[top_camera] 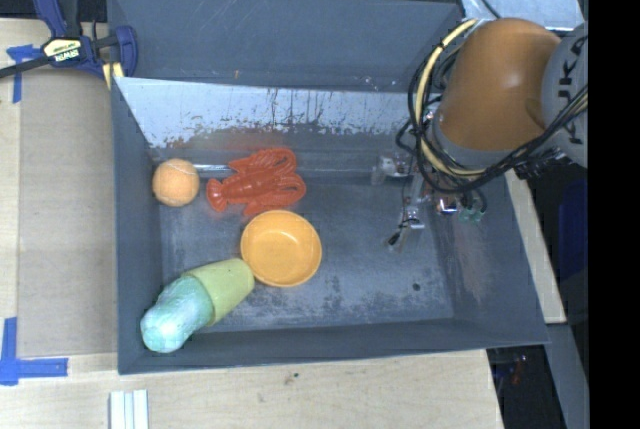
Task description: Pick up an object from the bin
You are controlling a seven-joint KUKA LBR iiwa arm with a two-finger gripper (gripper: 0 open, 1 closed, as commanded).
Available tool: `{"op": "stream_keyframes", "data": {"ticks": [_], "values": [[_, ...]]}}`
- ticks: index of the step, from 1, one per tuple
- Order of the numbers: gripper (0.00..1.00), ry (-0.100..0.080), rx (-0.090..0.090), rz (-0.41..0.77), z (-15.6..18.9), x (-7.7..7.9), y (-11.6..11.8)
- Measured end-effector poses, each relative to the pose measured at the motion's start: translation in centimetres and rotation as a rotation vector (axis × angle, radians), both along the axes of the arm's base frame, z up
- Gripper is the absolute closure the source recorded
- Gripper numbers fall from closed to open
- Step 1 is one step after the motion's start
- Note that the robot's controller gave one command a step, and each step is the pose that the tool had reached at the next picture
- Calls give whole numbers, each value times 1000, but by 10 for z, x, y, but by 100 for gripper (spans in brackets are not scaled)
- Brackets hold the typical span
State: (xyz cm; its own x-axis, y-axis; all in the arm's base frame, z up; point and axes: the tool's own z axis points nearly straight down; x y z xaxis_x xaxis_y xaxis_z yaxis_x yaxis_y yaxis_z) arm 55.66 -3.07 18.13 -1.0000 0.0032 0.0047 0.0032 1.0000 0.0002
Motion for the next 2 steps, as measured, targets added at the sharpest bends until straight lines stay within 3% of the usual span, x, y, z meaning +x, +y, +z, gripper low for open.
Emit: {"op": "stream_keyframes", "data": {"ticks": [1,2], "values": [[0,-9,-1,2,5,2,0],[0,-8,0,291,-109,27,78]]}}
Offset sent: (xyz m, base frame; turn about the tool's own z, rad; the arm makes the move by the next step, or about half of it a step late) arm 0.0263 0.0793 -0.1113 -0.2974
